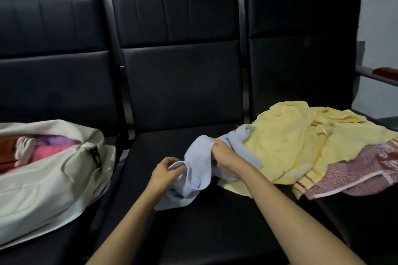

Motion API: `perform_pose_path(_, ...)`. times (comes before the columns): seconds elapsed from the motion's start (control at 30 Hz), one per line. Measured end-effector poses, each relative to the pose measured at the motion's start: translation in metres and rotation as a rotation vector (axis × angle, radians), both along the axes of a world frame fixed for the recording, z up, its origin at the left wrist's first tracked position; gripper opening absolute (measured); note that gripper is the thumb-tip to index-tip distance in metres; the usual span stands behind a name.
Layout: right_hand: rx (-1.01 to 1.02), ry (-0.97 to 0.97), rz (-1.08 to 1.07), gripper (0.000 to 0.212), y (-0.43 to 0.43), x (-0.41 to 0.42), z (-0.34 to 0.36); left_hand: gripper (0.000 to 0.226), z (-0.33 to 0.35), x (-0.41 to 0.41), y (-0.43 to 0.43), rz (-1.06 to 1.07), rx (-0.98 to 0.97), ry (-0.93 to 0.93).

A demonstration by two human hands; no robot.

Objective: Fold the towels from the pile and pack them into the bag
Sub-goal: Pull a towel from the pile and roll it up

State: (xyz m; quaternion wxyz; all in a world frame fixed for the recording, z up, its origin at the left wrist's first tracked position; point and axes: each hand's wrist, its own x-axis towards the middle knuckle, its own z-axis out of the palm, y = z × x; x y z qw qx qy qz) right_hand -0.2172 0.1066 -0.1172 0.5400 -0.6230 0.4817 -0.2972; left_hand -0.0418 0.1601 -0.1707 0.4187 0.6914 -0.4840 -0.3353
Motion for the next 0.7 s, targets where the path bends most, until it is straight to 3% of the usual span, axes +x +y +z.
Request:
perform_pose_path(0.1, -0.174, 0.269, 0.180, 0.024, 0.005, 0.010, -0.008, 0.050, -0.006, 0.020, 0.007, -0.234, 0.158, -0.392)
perform_pose_path(0.17, -0.244, 0.432, 0.229, 0.019, 0.003, 0.000, -0.013, 0.054, -0.008, 0.028, 0.011, -0.324, 0.220, -0.581)
perform_pose_path(0.3, -0.281, 0.695, 0.323, 0.085, -0.002, -0.022, -0.035, 0.036, -0.014, 0.026, 0.023, -0.315, 0.182, -0.633)
perform_pose_path(0.4, -0.240, 0.690, 0.386, 0.103, 0.004, -0.027, -0.052, 0.039, -0.013, 0.023, 0.027, -0.322, 0.126, -0.642)
perform_pose_path(0.47, -0.169, 0.581, 0.345, 0.079, 0.009, -0.028, -0.052, 0.039, -0.007, 0.021, 0.032, -0.320, 0.092, -0.632)
perform_pose_path(0.53, -0.014, 0.501, 0.346, 0.023, 0.013, -0.028, -0.046, 0.041, -0.005, 0.024, 0.036, -0.244, 0.095, -0.592)
perform_pose_path(0.57, 0.034, 0.508, 0.372, 0.006, 0.014, -0.027, -0.045, 0.040, -0.005, 0.028, 0.038, -0.186, 0.105, -0.591)
perform_pose_path(0.7, -0.035, 0.683, 0.489, 0.023, 0.015, -0.031, -0.032, 0.040, -0.002, 0.058, 0.046, 0.034, 0.104, -0.615)
